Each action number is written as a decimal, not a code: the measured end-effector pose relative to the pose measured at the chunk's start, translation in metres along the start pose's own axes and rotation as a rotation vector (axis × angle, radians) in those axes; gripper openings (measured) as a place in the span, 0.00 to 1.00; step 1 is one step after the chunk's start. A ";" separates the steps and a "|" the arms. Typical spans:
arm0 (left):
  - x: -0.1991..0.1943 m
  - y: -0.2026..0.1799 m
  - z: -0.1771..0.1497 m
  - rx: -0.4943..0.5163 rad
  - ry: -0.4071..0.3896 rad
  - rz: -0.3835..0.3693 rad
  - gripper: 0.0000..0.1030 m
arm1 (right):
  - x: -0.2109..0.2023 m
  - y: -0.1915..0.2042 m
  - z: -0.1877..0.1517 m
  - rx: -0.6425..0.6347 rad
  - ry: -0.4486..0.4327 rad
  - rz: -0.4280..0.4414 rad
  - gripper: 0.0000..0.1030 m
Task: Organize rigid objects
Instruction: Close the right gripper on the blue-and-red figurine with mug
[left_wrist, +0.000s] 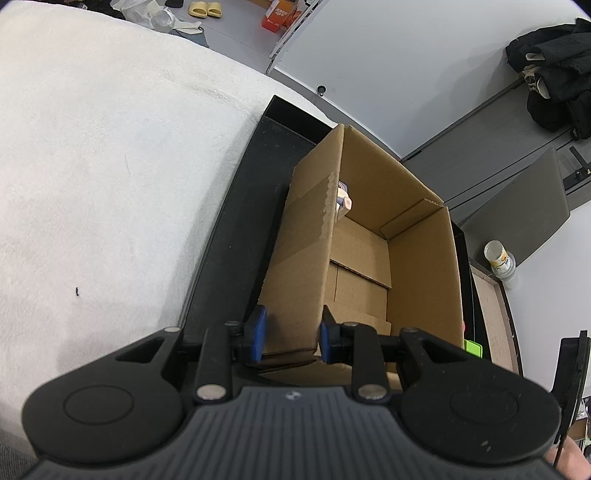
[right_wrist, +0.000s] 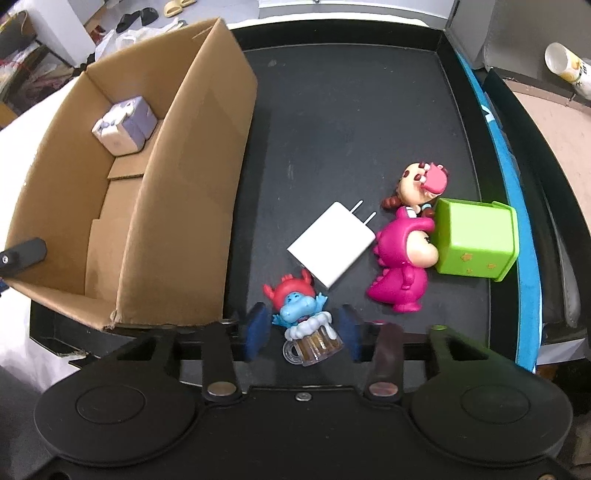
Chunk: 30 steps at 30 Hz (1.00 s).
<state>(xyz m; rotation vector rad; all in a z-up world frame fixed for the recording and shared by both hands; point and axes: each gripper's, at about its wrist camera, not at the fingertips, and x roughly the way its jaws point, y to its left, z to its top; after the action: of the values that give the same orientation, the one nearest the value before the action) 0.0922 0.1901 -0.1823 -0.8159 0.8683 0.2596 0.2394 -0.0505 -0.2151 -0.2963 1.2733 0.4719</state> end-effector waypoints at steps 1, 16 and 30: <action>0.000 0.000 0.000 0.000 0.000 0.000 0.26 | 0.000 -0.001 0.001 0.007 0.002 0.008 0.30; 0.000 0.001 0.001 -0.004 0.002 -0.002 0.26 | 0.013 0.013 0.005 -0.080 0.041 -0.032 0.39; 0.000 0.001 0.001 -0.006 0.003 -0.003 0.26 | 0.018 -0.022 0.007 0.169 0.113 -0.029 0.41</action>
<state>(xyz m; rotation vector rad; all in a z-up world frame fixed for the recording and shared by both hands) 0.0924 0.1919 -0.1827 -0.8233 0.8696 0.2582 0.2596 -0.0632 -0.2314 -0.2006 1.4079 0.3237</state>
